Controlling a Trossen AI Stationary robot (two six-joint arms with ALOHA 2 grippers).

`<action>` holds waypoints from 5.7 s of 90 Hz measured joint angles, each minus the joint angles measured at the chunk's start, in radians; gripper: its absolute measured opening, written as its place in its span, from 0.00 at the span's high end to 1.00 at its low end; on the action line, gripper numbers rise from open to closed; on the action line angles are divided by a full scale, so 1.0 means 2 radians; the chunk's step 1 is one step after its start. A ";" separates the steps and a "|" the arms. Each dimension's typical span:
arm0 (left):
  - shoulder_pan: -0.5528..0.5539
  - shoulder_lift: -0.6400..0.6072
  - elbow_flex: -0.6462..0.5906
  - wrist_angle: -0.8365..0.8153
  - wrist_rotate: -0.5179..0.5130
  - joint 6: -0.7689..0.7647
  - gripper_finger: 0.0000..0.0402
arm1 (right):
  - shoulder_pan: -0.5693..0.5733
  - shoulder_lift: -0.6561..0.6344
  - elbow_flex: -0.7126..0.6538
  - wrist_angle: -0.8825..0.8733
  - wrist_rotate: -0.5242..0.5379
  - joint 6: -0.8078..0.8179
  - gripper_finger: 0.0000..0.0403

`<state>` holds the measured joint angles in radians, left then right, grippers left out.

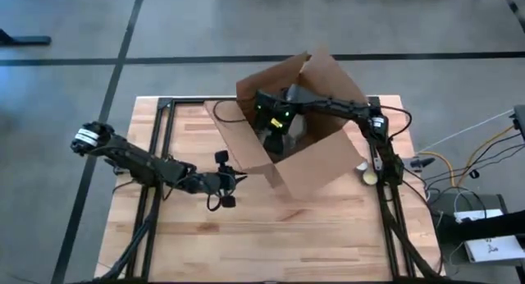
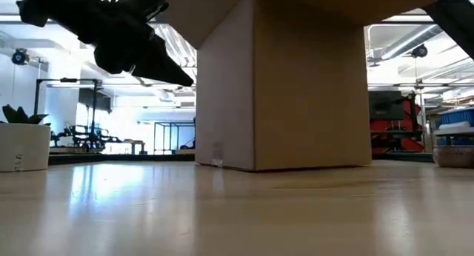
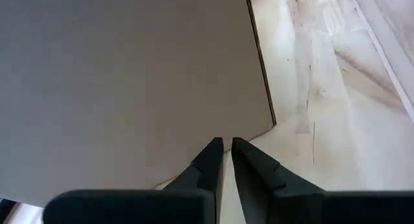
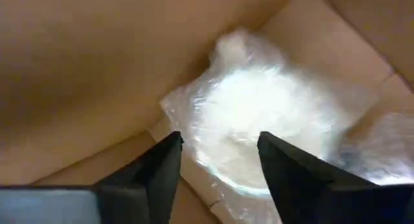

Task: Wrap mug
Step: Close the cardboard box

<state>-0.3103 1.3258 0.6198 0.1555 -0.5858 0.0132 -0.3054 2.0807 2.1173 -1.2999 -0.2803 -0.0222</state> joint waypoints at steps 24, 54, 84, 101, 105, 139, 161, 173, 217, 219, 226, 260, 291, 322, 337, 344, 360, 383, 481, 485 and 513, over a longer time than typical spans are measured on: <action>0.000 0.000 0.000 0.002 0.000 -0.009 0.95 | 0.000 -0.061 0.056 -0.048 0.010 0.018 0.45; -0.001 -0.001 0.000 0.002 0.020 -0.053 0.95 | -0.004 -0.210 0.056 -0.055 0.271 0.061 0.51; -0.002 -0.002 0.000 0.015 0.027 -0.034 0.95 | -0.079 -0.316 0.044 -0.115 0.390 0.112 0.57; -0.002 -0.010 0.021 0.018 0.026 0.011 0.95 | -0.131 -0.357 -0.005 -0.135 0.389 0.131 0.62; -0.002 -0.011 0.030 0.014 0.026 0.020 0.95 | -0.135 -0.367 -0.024 -0.134 0.386 0.134 0.64; -0.002 -0.018 0.080 -0.067 0.021 0.067 0.95 | -0.101 -0.446 -0.219 -0.029 0.183 0.120 0.83; -0.003 -0.022 0.117 -0.120 -0.022 0.041 0.95 | -0.038 -0.475 -0.309 0.092 0.177 0.064 0.94; -0.003 -0.026 0.143 -0.126 -0.036 0.065 0.95 | -0.019 -0.471 -0.355 0.110 0.174 0.046 0.97; 0.009 -0.043 0.491 -0.323 -0.090 0.139 0.95 | -0.013 -0.507 -0.430 0.147 0.175 -0.009 0.97; 0.014 -0.042 0.505 -0.327 -0.098 0.146 0.95 | -0.013 -0.509 -0.432 0.147 0.175 -0.010 0.97; 0.044 -0.039 0.555 -0.341 -0.124 0.150 0.95 | -0.013 -0.512 -0.441 0.144 0.171 -0.012 0.97; 0.317 0.032 0.677 -0.492 0.115 0.059 0.95 | -0.010 -0.517 -0.454 0.145 0.161 0.002 0.97; 0.410 0.118 0.682 -0.533 0.187 0.060 0.95 | -0.002 -0.525 -0.454 0.141 0.160 0.023 0.97; 0.385 0.150 0.679 -0.630 0.343 0.057 0.95 | -0.002 -0.526 -0.442 0.186 0.149 0.016 0.97; 0.367 0.162 0.656 -0.639 0.345 0.052 0.95 | -0.002 -0.523 -0.444 0.256 0.147 -0.010 0.97; 0.358 0.165 0.637 -0.642 0.348 0.054 0.95 | -0.002 -0.514 -0.445 0.273 0.129 -0.016 0.97; 0.343 0.166 0.614 -0.659 0.354 0.066 0.95 | 0.004 -0.480 -0.445 0.298 0.062 -0.033 0.97; 0.326 0.144 0.653 -0.734 0.356 0.067 0.95 | 0.018 -0.426 -0.442 0.302 0.060 -0.041 0.97; -0.097 -0.081 0.359 -0.529 0.126 -0.171 0.95 | 0.019 -0.419 -0.445 0.307 0.062 -0.064 0.97; -0.110 -0.078 0.332 -0.499 0.108 -0.187 0.95 | 0.019 -0.419 -0.445 0.307 0.062 -0.062 0.97; -0.118 -0.035 0.221 -0.328 0.113 -0.123 0.95 | 0.019 -0.419 -0.443 0.316 0.063 -0.036 0.97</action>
<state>-0.5464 1.2566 1.0617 -0.5005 -0.3599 -0.2335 -0.2665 1.2427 1.2307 -0.6687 -0.1551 -0.0939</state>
